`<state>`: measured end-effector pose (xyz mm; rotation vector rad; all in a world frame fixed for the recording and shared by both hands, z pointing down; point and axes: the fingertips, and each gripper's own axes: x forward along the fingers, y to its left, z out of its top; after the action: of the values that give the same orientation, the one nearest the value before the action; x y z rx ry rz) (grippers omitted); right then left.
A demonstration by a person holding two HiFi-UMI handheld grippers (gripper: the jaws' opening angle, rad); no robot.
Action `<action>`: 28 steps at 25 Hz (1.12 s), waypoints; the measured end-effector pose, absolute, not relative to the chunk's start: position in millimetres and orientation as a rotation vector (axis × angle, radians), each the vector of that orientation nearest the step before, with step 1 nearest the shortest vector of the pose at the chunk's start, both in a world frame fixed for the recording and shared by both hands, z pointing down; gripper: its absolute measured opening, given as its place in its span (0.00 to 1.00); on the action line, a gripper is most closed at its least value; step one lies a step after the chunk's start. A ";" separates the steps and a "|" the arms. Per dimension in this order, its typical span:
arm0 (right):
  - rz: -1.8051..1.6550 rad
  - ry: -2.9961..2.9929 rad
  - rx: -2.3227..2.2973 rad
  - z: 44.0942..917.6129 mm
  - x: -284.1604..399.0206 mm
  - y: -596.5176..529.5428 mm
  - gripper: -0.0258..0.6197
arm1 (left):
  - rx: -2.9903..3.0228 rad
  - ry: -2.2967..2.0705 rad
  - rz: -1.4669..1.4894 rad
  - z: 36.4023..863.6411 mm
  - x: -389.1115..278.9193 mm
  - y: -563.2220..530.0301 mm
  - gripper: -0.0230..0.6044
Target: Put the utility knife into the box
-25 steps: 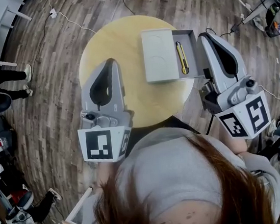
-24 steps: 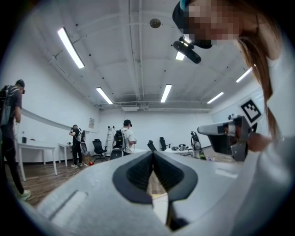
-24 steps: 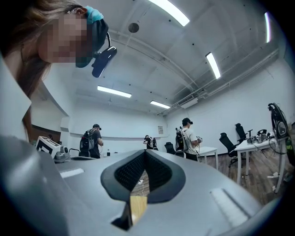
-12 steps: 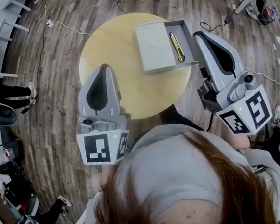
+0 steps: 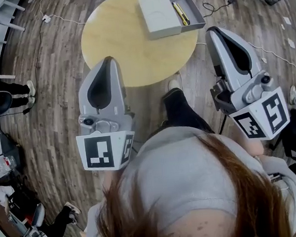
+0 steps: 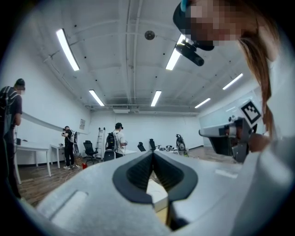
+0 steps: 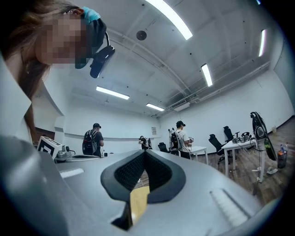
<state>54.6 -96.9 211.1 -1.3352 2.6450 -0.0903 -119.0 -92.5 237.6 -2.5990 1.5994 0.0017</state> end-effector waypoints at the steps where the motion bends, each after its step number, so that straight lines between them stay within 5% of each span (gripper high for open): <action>1: -0.099 2.640 -1.348 212.6 52.8 -86.4 0.05 | -2.607 1.590 -0.005 238.8 -121.0 -83.3 0.03; 28: -0.160 2.652 -1.399 213.8 111.4 114.5 0.05 | -2.671 1.553 0.003 237.5 -52.0 102.9 0.03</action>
<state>111.4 114.5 213.8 -1.3994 2.6524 -0.1600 -52.0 102.9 237.5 -2.6707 1.5535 0.0027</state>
